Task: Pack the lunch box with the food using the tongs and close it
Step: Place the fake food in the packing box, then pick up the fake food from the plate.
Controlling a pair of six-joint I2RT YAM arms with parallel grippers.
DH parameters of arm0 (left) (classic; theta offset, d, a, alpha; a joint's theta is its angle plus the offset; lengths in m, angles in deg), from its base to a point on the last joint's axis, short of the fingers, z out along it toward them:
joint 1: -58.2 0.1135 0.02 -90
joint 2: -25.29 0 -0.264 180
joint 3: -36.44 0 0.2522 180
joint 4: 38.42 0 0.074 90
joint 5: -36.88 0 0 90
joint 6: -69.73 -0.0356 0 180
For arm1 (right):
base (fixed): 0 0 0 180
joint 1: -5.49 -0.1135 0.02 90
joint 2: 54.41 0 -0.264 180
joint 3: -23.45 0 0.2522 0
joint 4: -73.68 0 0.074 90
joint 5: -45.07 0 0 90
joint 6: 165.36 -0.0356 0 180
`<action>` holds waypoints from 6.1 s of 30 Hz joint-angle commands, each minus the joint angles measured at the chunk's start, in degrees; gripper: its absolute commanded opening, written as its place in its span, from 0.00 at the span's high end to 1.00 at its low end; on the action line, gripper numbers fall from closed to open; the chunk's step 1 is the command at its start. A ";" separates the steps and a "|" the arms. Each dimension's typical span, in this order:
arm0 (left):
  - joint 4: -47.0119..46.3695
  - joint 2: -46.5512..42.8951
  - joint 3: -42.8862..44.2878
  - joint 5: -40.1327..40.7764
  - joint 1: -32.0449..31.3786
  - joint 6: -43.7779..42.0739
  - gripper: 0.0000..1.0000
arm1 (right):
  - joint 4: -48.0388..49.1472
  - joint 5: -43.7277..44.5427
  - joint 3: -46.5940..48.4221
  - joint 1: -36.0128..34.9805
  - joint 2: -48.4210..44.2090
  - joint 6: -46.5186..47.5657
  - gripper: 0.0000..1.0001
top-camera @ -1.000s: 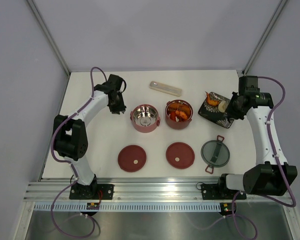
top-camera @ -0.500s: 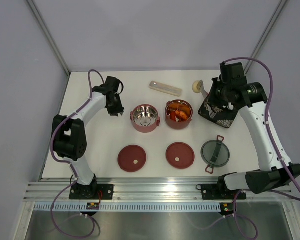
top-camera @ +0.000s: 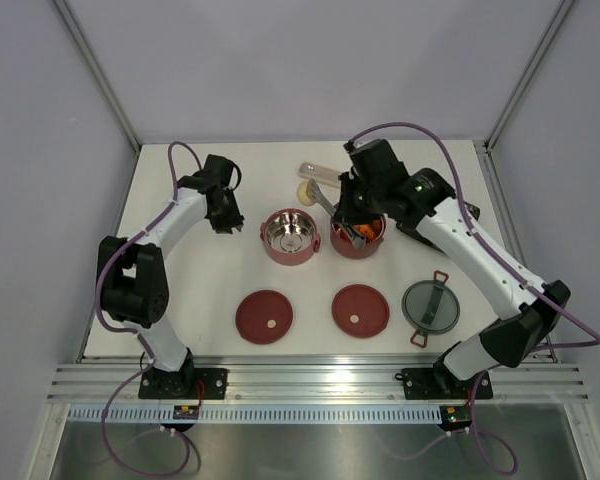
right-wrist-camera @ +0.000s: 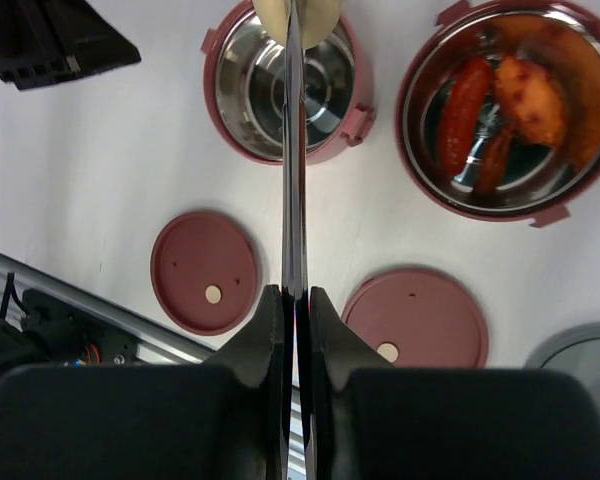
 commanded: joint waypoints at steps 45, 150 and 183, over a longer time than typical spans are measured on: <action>-2.62 -4.84 -1.07 0.38 1.58 0.33 0.70 | 3.72 12.40 3.85 -9.41 11.05 -0.98 0.54; -1.65 -0.54 1.91 -4.54 1.14 -2.48 0.71 | 13.82 -4.80 -26.38 50.80 -1.17 3.59 0.47; -1.56 0.16 2.18 -4.72 0.70 -2.30 0.71 | 6.96 -6.56 -29.01 44.92 -6.79 2.81 0.78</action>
